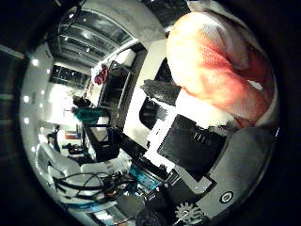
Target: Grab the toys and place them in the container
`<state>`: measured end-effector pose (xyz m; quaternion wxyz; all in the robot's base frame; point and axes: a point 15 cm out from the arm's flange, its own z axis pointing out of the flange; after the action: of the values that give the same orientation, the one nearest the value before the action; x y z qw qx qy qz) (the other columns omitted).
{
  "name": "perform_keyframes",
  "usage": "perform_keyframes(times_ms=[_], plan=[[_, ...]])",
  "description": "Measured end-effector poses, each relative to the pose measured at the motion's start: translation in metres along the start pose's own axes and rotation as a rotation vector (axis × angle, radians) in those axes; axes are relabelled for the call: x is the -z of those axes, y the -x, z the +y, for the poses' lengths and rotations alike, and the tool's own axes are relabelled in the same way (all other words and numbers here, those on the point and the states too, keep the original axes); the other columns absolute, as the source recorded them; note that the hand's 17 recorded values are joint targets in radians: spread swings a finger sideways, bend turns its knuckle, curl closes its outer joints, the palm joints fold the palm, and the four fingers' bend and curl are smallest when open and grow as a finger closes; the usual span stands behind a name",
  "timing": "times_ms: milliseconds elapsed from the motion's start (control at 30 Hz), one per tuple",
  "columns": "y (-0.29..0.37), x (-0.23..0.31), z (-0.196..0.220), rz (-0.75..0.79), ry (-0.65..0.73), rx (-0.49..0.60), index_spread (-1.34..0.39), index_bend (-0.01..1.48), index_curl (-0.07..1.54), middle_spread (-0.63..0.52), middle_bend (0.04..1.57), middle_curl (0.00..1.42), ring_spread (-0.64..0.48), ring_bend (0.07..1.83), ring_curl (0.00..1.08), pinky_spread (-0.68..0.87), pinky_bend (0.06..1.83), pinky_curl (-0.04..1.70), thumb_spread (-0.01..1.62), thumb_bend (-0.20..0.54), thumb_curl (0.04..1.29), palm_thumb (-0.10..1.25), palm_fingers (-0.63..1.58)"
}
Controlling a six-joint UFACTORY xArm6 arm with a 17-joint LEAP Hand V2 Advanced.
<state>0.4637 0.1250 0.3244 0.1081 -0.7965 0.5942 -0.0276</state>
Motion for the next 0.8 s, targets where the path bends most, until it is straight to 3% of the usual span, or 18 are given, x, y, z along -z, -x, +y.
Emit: perform_keyframes(times_ms=[33, 133, 200, 333, 600, 800], plan=[[0.006, -0.007, 0.0, -0.004, 0.013, 0.012, -0.39, 0.56, 0.57, -0.18, 0.98, 0.52, -0.22, 1.19, 0.53, -0.37, 0.98, 0.8, 1.0, -0.031, 0.3, 0.63, 0.32], [0.019, -0.025, 0.004, -0.01, 0.058, 0.046, -0.46, 0.57, 0.5, -0.11, 0.72, 0.41, -0.07, 0.85, 0.39, -0.06, 0.82, 0.72, 1.0, -0.035, 0.3, 0.6, -0.14], [0.022, -0.034, 0.006, -0.005, 0.079, 0.069, -0.49, 0.44, 0.41, -0.04, 0.49, 0.33, 0.09, 0.6, 0.27, 0.24, 0.72, 0.59, 0.99, -0.037, 0.29, 0.56, -0.14], [0.024, -0.043, 0.011, 0.001, 0.11, 0.099, -0.51, 0.23, 0.34, 0.06, 0.27, 0.27, 0.24, 0.43, 0.21, 0.47, 0.69, 0.5, 0.95, -0.04, 0.28, 0.49, -0.09], [0.0, -0.032, 0.01, 0.02, 0.092, 0.083, -0.51, 0.14, 0.26, 0.14, 0.18, 0.27, 0.29, 0.36, 0.21, 0.54, 0.66, 0.42, 0.92, -0.031, 0.28, 0.44, -0.06], [-0.087, -0.024, 0.035, 0.084, 0.096, -0.012, -0.42, 0.15, 0.24, 0.12, 0.19, 0.29, 0.25, 0.33, 0.22, 0.5, 0.58, 0.36, 0.93, -0.03, 0.29, 0.44, -0.03]])
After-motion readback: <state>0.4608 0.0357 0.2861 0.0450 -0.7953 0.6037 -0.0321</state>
